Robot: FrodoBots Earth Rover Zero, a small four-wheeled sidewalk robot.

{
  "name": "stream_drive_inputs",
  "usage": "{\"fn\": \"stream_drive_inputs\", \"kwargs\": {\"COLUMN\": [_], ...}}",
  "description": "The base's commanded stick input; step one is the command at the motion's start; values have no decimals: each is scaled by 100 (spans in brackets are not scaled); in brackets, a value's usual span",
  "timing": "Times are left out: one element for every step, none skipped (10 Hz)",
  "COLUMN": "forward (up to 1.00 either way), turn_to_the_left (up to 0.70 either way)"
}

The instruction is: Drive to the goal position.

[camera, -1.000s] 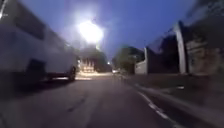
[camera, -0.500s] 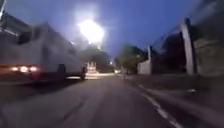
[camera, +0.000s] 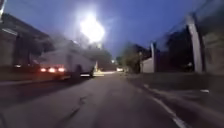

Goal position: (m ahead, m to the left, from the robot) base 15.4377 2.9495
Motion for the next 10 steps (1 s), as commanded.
{"fn": "stream_drive_inputs", "kwargs": {"forward": [70, 70, 70, 70, 70, 70, 70, 70, 70, 70], "turn_to_the_left": [0, 0, -2, -5, -9, -13, -22, -29, -29, -29]}}
